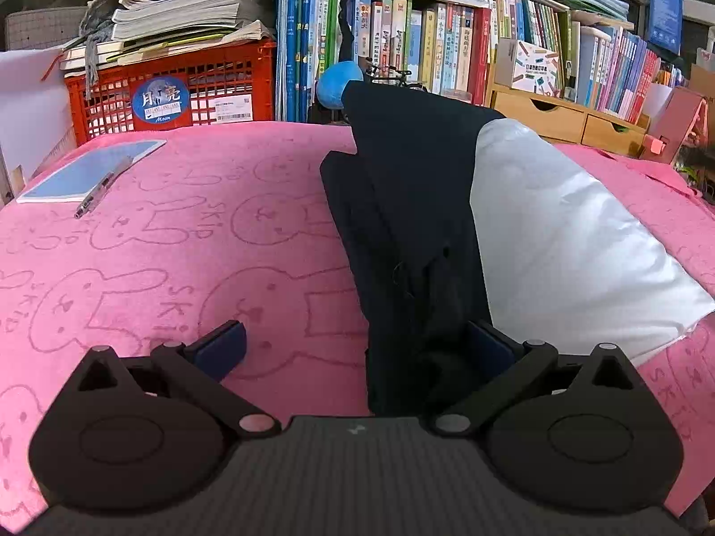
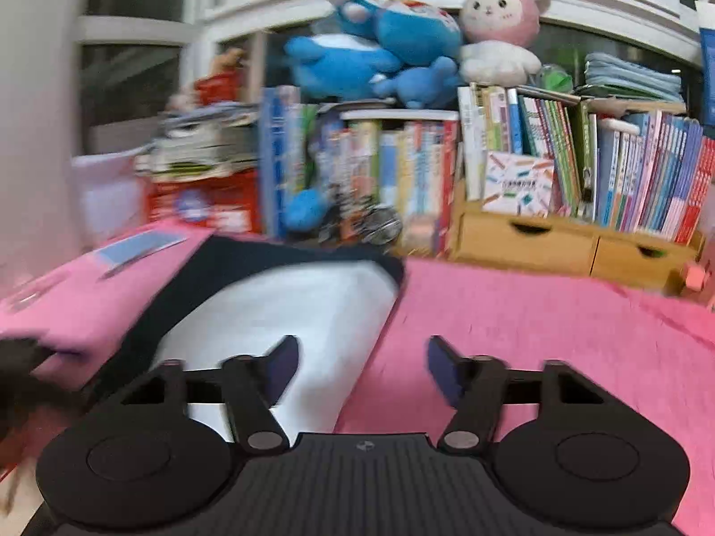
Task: Fold clothes
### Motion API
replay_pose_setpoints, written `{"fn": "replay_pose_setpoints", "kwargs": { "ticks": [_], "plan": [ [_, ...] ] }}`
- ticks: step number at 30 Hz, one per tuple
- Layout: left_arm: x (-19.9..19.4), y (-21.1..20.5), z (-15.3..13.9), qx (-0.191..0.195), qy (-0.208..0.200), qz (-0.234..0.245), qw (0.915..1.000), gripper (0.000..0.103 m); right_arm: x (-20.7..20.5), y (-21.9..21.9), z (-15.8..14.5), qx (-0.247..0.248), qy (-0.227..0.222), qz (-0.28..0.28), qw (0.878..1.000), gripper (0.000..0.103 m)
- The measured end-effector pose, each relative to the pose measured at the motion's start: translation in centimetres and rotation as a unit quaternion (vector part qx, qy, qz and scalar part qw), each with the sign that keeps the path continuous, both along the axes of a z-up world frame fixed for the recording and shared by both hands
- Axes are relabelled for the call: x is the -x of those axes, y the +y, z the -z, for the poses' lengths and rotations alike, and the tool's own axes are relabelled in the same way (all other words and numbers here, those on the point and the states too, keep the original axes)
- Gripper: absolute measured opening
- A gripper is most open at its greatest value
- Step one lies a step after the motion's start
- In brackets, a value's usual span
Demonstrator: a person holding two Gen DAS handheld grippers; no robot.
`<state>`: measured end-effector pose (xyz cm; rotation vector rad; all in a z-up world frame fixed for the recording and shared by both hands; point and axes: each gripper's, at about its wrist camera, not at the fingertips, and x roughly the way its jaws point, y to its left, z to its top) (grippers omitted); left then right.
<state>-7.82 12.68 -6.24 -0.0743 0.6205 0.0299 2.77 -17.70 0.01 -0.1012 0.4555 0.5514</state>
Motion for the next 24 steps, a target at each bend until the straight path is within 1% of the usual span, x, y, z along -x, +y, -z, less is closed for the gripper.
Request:
{"fn": "replay_pose_setpoints", "kwargs": {
  "ticks": [1, 3, 5, 7, 9, 12, 13, 15, 17, 19, 20, 22, 24],
  "plan": [
    [0.3, 0.2, -0.3, 0.004, -0.005, -0.002, 1.0000, 0.103, -2.5, 1.8, 0.3, -0.005, 0.011, -0.002, 1.000, 0.036],
    [0.8, 0.5, -0.9, 0.012, -0.016, -0.005, 0.9998, 0.103, -6.8, 6.1, 1.8, -0.016, 0.052, -0.028, 0.998, 0.033],
    [1.4, 0.8, -1.6, 0.020, -0.026, -0.009, 0.9994, 0.103, -9.3, 11.4, 3.8, -0.010, 0.096, -0.061, 0.993, 0.032],
    [1.9, 1.1, -2.2, 0.028, -0.037, -0.013, 0.9989, 0.103, -9.6, 15.9, 5.3, 0.003, 0.114, -0.094, 0.989, 0.032],
    [2.3, 1.2, -2.9, 0.034, -0.048, -0.014, 0.9982, 0.103, -9.3, 19.2, 5.9, 0.018, 0.108, -0.120, 0.987, 0.032],
    [1.8, 0.2, -3.9, 0.034, -0.071, -0.001, 0.9969, 0.103, -9.3, 21.1, 5.9, 0.026, 0.104, -0.131, 0.986, 0.034],
    [1.7, -0.2, -4.3, 0.034, -0.079, 0.003, 0.9963, 0.103, -9.4, 20.8, 5.5, 0.017, 0.112, -0.137, 0.984, 0.034],
    [1.4, -0.9, -4.9, 0.032, -0.091, 0.012, 0.9953, 0.103, -9.5, 18.6, 4.6, -0.035, 0.140, -0.150, 0.978, 0.035],
    [1.2, -1.8, -4.7, 0.023, -0.091, 0.023, 0.9953, 0.103, -9.0, 15.2, 3.7, -0.074, 0.145, -0.150, 0.975, 0.040],
    [1.3, -1.7, -4.5, 0.011, -0.090, 0.021, 0.9956, 0.103, -8.5, 11.6, 2.7, -0.109, 0.146, -0.148, 0.972, 0.052],
    [1.3, -1.5, -4.3, 0.007, -0.087, 0.015, 0.9961, 0.103, -7.9, 9.6, 2.3, -0.120, 0.141, -0.143, 0.972, 0.056],
    [1.3, -0.6, -3.9, 0.004, -0.075, -0.002, 0.9972, 0.103, -6.4, 5.6, 1.6, -0.135, 0.131, -0.128, 0.974, 0.067],
    [1.2, 0.5, -3.7, 0.007, -0.061, -0.023, 0.9978, 0.103, -5.4, 1.2, 1.9, -0.145, 0.143, -0.099, 0.974, 0.069]
  ]
}}
